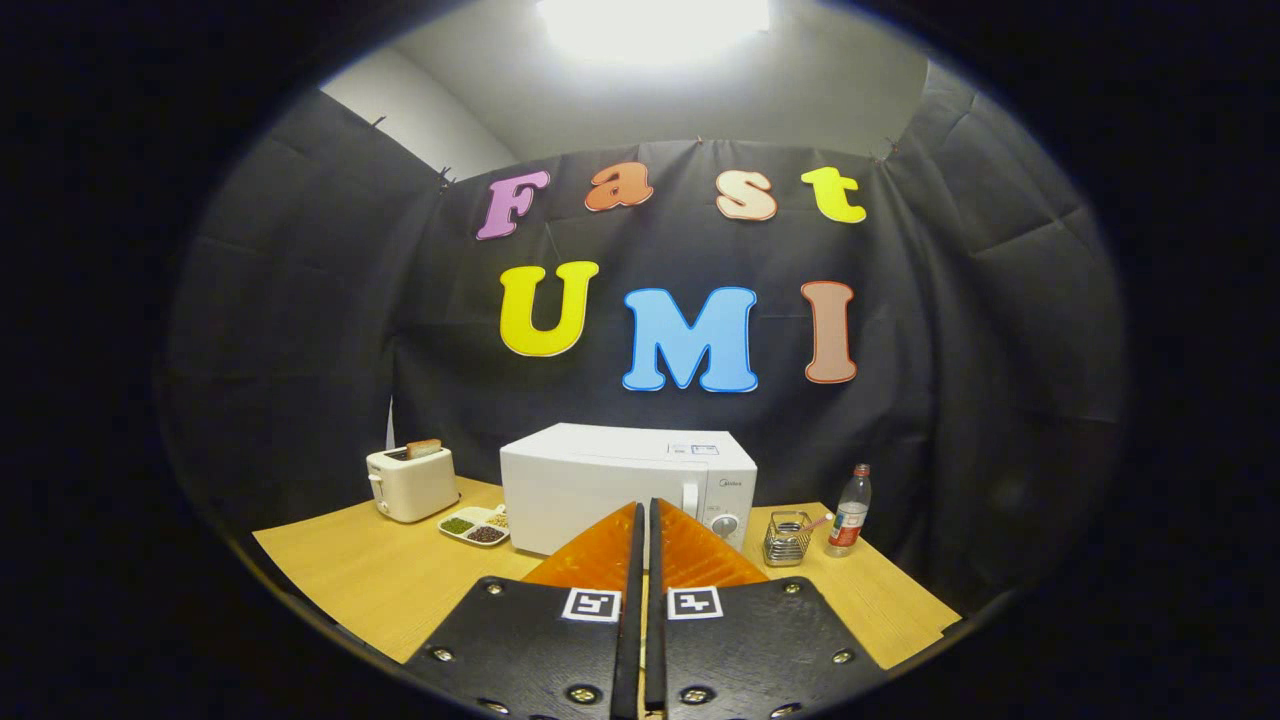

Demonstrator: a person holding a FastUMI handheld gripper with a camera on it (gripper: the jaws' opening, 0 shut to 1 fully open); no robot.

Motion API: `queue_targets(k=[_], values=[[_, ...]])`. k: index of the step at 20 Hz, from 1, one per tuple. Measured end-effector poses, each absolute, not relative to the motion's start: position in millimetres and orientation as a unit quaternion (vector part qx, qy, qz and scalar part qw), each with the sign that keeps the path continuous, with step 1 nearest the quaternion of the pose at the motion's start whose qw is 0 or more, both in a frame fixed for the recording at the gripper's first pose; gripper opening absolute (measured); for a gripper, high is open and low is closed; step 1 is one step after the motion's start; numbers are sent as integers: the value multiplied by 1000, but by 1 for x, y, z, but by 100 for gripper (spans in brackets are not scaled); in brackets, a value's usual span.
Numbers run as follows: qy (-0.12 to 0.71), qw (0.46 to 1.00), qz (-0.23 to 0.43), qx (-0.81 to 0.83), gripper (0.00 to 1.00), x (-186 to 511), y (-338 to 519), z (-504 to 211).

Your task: Open the microwave, put the food inside, and close the microwave door.

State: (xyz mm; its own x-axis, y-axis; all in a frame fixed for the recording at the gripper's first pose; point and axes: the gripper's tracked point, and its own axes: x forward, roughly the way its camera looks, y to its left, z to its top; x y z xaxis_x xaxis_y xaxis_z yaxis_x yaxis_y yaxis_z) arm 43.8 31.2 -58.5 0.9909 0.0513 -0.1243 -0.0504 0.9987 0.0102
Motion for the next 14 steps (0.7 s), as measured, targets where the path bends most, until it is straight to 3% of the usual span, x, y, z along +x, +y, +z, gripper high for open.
queue_targets(k=[6, 10, 14], values=[[74, 997, 5, 26, 3, 47, 13, -56], [59, 998, -19, 4, 98, 31, 7, -36], [38, 999, -1, -20, 97, 24, 20, -22]])
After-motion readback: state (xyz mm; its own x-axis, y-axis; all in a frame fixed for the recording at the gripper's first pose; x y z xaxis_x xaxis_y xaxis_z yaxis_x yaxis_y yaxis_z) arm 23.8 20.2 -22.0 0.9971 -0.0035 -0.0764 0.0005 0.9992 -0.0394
